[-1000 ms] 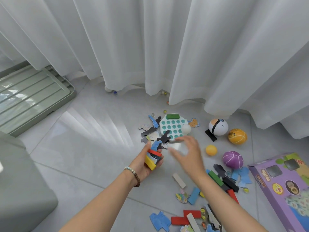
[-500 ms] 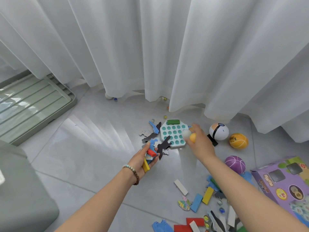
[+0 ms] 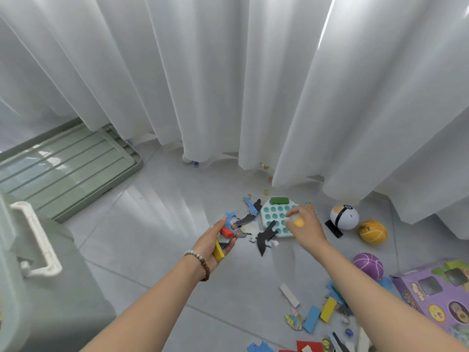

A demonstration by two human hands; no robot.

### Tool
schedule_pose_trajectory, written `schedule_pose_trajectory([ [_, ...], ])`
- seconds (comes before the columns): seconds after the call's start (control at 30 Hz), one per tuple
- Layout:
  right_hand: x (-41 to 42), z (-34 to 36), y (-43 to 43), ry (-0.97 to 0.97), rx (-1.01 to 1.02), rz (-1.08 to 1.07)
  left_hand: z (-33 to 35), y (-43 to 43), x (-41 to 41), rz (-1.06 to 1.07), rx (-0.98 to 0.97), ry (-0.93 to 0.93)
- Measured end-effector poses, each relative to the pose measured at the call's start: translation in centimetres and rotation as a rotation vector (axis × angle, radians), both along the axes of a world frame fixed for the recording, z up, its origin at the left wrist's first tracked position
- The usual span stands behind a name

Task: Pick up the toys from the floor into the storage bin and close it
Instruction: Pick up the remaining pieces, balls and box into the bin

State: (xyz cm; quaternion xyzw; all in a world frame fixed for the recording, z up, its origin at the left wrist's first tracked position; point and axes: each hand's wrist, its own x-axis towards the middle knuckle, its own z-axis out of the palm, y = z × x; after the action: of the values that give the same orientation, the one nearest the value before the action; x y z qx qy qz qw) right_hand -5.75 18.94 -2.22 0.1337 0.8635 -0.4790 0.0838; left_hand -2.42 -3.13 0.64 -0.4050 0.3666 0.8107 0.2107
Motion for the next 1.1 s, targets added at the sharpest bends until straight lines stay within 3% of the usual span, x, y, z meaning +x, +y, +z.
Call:
schedule_pose_trajectory([
  [0.23, 1.3, 16.5, -9.6, 0.023, -0.527, -0.018, 12.9, -7.6, 1.5, 0.081, 0.007, 0.154],
  [0.4, 7.1, 24.1, -22.3, -0.179, -0.712, 0.162, 20.0, -18.3, 9.1, 0.201, -0.115, 0.235],
  [0.57, 15.0, 24.2, -36.2, -0.504, -0.689, 0.347, 20.0, -30.9, 21.3, 0.355, -0.4, 0.128],
  [0.7, 20.6, 20.5, -46.4, -0.696, -0.746, 0.345, 17.4, -39.1, 29.8, 0.459, -0.537, -0.038],
  [0.83, 24.9, 18.2, -53.0, -0.868, -0.8, 0.381, 15.5, -44.3, 33.8, 0.646, -0.327, -0.012],
  [0.93, 25.6, 17.6, -54.9, -0.849, -0.746, 0.453, 14.9, -46.3, 34.7, 0.665, -0.238, 0.053],
  [1.1, 24.4, 18.0, -52.7, -0.672, -0.449, 0.647, 14.9, -47.7, 34.8, 0.465, -0.401, -0.035],
])
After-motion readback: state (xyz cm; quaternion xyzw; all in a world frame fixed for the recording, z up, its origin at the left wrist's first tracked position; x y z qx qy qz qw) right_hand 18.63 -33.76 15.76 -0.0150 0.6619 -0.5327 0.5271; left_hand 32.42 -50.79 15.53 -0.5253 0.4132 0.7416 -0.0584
